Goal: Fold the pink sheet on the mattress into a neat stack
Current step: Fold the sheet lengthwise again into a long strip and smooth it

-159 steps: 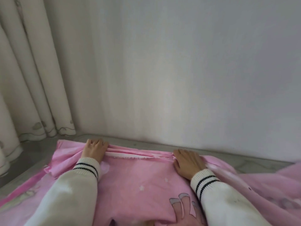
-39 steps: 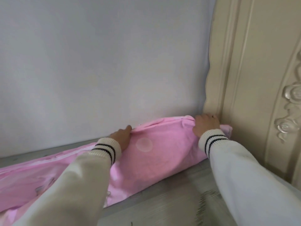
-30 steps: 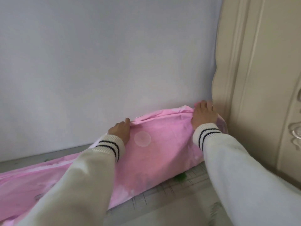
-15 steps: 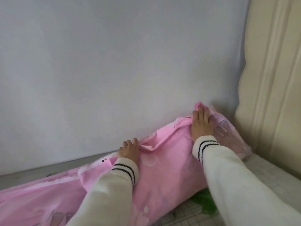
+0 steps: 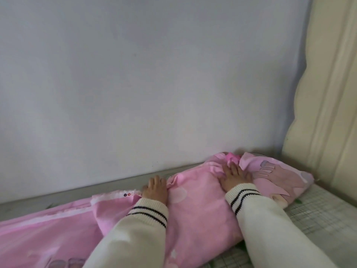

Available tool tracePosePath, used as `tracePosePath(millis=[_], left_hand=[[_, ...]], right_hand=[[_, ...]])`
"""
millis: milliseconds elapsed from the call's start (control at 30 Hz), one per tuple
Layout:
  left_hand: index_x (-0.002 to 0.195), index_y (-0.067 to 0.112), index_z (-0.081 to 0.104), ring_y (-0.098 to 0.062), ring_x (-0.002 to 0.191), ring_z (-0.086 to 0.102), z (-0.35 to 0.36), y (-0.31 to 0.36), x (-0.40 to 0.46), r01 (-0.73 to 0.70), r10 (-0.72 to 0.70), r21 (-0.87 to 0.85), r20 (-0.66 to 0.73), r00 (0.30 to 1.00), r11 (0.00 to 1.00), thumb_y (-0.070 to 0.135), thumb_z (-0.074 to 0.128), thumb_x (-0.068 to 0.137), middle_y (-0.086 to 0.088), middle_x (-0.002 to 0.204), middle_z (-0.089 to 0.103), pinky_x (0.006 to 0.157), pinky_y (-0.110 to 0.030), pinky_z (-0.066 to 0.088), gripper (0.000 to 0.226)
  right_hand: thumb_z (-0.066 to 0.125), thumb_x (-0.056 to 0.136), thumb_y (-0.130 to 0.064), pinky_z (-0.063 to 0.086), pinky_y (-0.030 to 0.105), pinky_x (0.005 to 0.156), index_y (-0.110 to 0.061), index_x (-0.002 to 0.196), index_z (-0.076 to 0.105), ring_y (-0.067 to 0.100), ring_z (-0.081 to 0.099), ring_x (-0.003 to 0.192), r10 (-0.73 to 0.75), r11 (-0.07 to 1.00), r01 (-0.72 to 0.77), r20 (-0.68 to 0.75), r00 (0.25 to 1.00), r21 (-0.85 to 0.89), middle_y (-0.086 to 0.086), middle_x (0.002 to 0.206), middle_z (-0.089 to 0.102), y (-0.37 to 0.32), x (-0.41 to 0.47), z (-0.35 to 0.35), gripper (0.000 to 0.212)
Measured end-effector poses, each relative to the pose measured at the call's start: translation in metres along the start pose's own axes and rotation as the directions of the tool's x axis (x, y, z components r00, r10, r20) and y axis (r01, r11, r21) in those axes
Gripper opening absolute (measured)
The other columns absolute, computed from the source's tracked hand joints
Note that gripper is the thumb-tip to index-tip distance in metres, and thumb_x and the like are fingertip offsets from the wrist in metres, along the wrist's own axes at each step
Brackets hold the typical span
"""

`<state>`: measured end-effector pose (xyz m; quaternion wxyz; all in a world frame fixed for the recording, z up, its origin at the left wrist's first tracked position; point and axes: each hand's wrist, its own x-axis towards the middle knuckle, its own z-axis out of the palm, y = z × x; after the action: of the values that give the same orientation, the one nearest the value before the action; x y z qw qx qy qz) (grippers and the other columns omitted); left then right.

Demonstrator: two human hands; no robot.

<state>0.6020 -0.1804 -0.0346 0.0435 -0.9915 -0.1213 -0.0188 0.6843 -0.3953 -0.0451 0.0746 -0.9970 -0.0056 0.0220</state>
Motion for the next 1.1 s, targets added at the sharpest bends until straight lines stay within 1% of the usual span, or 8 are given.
tracePosePath(millis=[133, 200, 367, 567, 667, 833, 933, 1100], left_hand=[[0.135, 0.009, 0.034, -0.025, 0.131, 0.037, -0.003, 0.002, -0.002, -0.026, 0.026, 0.037, 0.001, 1.000, 0.999, 0.027, 0.020, 0.102, -0.010, 0.140, 0.037, 0.102, -0.038, 0.037, 0.040], [0.136, 0.009, 0.032, -0.026, 0.132, 0.037, -0.009, 0.004, -0.005, -0.045, 0.044, 0.069, 0.010, 0.999, 0.997, 0.023, 0.020, 0.102, -0.010, 0.141, 0.037, 0.103, -0.038, 0.036, 0.039], [0.140, 0.011, 0.028, -0.026, 0.134, 0.035, -0.029, 0.011, -0.013, -0.121, 0.123, 0.092, -0.010, 0.992, 0.988, 0.019, 0.026, 0.100, -0.010, 0.145, 0.035, 0.106, -0.039, 0.033, 0.041], [0.143, 0.013, 0.024, -0.025, 0.138, 0.027, -0.046, 0.022, -0.033, -0.229, 0.235, 0.128, -0.030, 0.972, 0.965, 0.015, 0.042, 0.093, -0.009, 0.150, 0.024, 0.113, -0.039, 0.027, 0.053], [0.143, 0.015, 0.025, -0.024, 0.140, 0.026, -0.053, 0.032, -0.044, -0.268, 0.274, 0.139, -0.032, 0.961, 0.953, 0.015, 0.042, 0.094, -0.007, 0.151, 0.024, 0.114, -0.039, 0.025, 0.052], [0.140, 0.014, 0.032, -0.025, 0.136, 0.031, -0.054, 0.047, -0.067, -0.309, 0.309, 0.072, 0.019, 0.951, 0.948, 0.018, 0.037, 0.095, -0.008, 0.147, 0.031, 0.109, -0.040, 0.029, 0.045], [0.136, 0.011, 0.036, -0.026, 0.133, 0.036, -0.049, 0.053, -0.078, -0.329, 0.329, 0.006, 0.043, 0.943, 0.944, 0.023, 0.029, 0.098, -0.010, 0.142, 0.038, 0.107, -0.041, 0.032, 0.040], [0.132, 0.008, 0.039, -0.028, 0.128, 0.042, -0.038, 0.058, -0.091, -0.325, 0.328, -0.051, 0.098, 0.940, 0.944, 0.024, 0.021, 0.101, -0.012, 0.139, 0.043, 0.103, -0.042, 0.037, 0.040]], right_hand=[[0.018, 0.097, -0.040, 0.001, 0.053, 0.116, -0.026, 0.150, 0.000, 0.017, -0.009, 0.147, -0.038, 0.999, 0.038, 0.023, 0.999, -0.007, -0.002, 0.158, -0.015, 0.002, -0.007, -0.002, 0.058], [0.026, 0.096, -0.035, 0.006, 0.050, 0.116, -0.025, 0.150, 0.005, 0.019, -0.001, 0.147, -0.077, 0.996, 0.076, 0.018, 0.997, 0.039, -0.002, 0.159, -0.008, 0.007, -0.010, -0.007, 0.058], [0.032, 0.093, -0.014, 0.026, 0.040, 0.112, -0.022, 0.148, 0.014, 0.019, 0.025, 0.142, -0.065, 0.991, 0.081, -0.138, 0.988, 0.110, -0.002, 0.155, 0.024, 0.024, -0.026, -0.024, 0.059], [0.035, 0.086, 0.005, 0.035, 0.042, 0.108, -0.018, 0.140, 0.030, 0.024, 0.028, 0.140, -0.051, 0.982, 0.099, -0.279, 0.959, 0.161, 0.002, 0.153, 0.024, 0.037, -0.046, -0.049, 0.060], [0.036, 0.089, -0.001, 0.028, 0.044, 0.113, -0.018, 0.142, 0.028, 0.023, 0.020, 0.143, -0.001, 0.995, 0.028, -0.276, 0.961, 0.096, 0.003, 0.156, 0.016, 0.042, -0.053, -0.052, 0.056], [0.028, 0.095, -0.007, 0.032, 0.044, 0.106, -0.015, 0.145, 0.021, 0.031, 0.027, 0.137, 0.206, 0.977, -0.185, -0.238, 0.949, 0.106, 0.013, 0.151, 0.023, 0.050, -0.070, -0.050, 0.052], [0.033, 0.096, -0.016, 0.028, 0.041, 0.110, -0.011, 0.147, 0.015, 0.030, 0.028, 0.138, 0.303, 0.950, -0.284, -0.162, 0.939, 0.129, 0.016, 0.150, 0.025, 0.054, -0.072, -0.047, 0.055], [0.042, 0.093, -0.032, 0.021, 0.040, 0.113, -0.013, 0.144, 0.023, 0.032, 0.024, 0.137, 0.433, 0.887, -0.424, -0.007, 0.902, 0.182, 0.016, 0.148, 0.024, 0.055, -0.078, -0.036, 0.058]])
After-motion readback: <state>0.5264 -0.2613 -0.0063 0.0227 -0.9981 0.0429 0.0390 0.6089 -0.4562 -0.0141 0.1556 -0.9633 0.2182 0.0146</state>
